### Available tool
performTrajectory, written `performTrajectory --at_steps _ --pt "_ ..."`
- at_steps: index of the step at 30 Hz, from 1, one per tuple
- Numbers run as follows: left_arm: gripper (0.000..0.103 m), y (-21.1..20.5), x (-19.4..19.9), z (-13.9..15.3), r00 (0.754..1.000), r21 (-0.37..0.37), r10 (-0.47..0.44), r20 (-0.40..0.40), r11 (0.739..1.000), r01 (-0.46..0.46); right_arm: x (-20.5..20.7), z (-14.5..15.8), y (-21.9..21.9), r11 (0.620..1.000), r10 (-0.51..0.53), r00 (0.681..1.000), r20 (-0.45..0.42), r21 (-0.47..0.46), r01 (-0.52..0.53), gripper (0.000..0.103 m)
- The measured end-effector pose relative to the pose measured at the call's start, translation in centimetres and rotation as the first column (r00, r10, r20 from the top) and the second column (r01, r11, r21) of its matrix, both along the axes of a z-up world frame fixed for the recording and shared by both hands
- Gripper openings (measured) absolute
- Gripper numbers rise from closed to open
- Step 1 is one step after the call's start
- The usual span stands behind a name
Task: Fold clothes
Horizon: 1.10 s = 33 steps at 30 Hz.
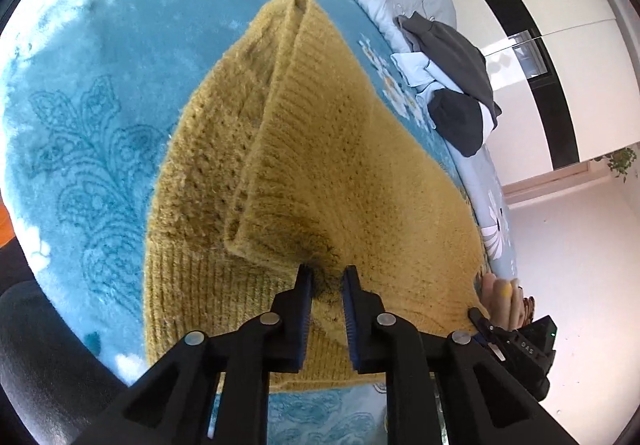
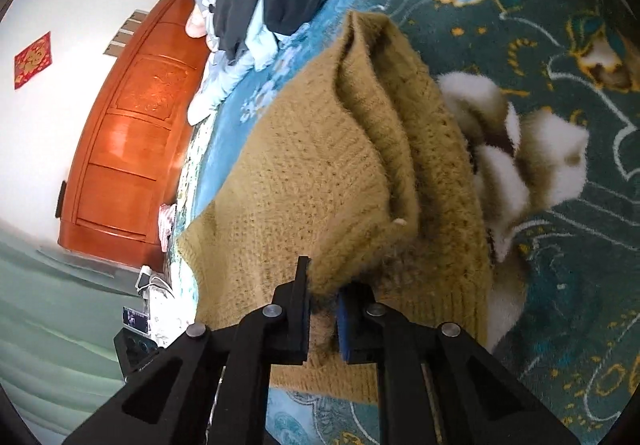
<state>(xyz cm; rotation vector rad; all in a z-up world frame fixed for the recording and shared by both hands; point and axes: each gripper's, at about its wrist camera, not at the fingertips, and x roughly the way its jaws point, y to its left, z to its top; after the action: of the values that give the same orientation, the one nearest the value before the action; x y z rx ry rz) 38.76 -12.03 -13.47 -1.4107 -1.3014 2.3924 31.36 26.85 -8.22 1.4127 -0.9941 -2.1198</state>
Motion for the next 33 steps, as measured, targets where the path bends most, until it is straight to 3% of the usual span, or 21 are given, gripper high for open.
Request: performTrajectory --at_steps 6,10,13,17,19,21,22,23,25,27,33 --pt "0.014 0.3 2.2 1.8 1.0 -0.028 -0.022 -0.013 0.999 0.022 2.0 2.2 1.0 0.999 0.028 0.999 -0.04 0.042 -0.026 0.01" --pt "0.014 0.1 2.7 0.0 0.999 -0.024 -0.009 0.048 1.0 0.01 2.5 -0.4 1.2 0.995 0.033 0.998 0.047 0.088 -0.037 0.01" --pt "0.014 0.1 3.0 -0.7 0.998 -0.025 -0.004 0.068 1.0 0.006 2.8 -0.8 1.0 0.989 0.042 0.997 0.059 0.141 -0.05 0.01" --pt "0.018 -0.1 4.0 1.0 0.999 -0.112 0.004 0.053 0.994 0.002 3.3 0.1 1.9 0.975 0.026 0.999 0.042 0.22 -0.035 0.014" --pt "0.013 0.0 4.3 2.5 0.999 -0.24 0.01 0.048 0.971 0.002 3.6 0.6 2.4 0.966 0.019 0.999 0.034 0.258 -0.027 0.016" --pt "0.013 0.7 3.9 3.9 1.0 -0.293 -0.021 0.016 0.956 0.024 3.8 1.0 2.9 0.955 0.012 1.0 0.025 0.296 -0.019 0.016" --pt "0.013 1.1 3.5 4.5 0.999 -0.308 -0.041 -0.003 0.95 0.039 3.9 1.0 3.2 0.956 -0.006 1.0 0.019 0.292 0.0 0.024" --pt "0.014 1.8 3.0 5.1 0.997 -0.316 -0.069 -0.02 0.947 0.059 3.9 1.0 3.6 0.959 -0.027 1.0 0.013 0.283 0.022 0.043" --pt "0.015 4.1 1.3 5.5 0.987 -0.304 -0.156 -0.038 0.943 0.137 3.9 0.6 4.4 0.975 -0.08 0.997 0.013 0.21 0.075 0.054" --pt "0.015 7.1 -0.3 5.4 0.968 -0.314 -0.248 -0.041 0.923 0.223 3.8 -0.2 4.6 0.986 -0.103 0.994 0.038 0.132 0.097 0.054" --pt "0.015 14.6 -3.1 3.6 0.896 -0.359 -0.445 0.012 0.834 0.419 3.2 -1.3 4.1 0.986 -0.143 0.987 0.069 0.102 0.135 0.054"
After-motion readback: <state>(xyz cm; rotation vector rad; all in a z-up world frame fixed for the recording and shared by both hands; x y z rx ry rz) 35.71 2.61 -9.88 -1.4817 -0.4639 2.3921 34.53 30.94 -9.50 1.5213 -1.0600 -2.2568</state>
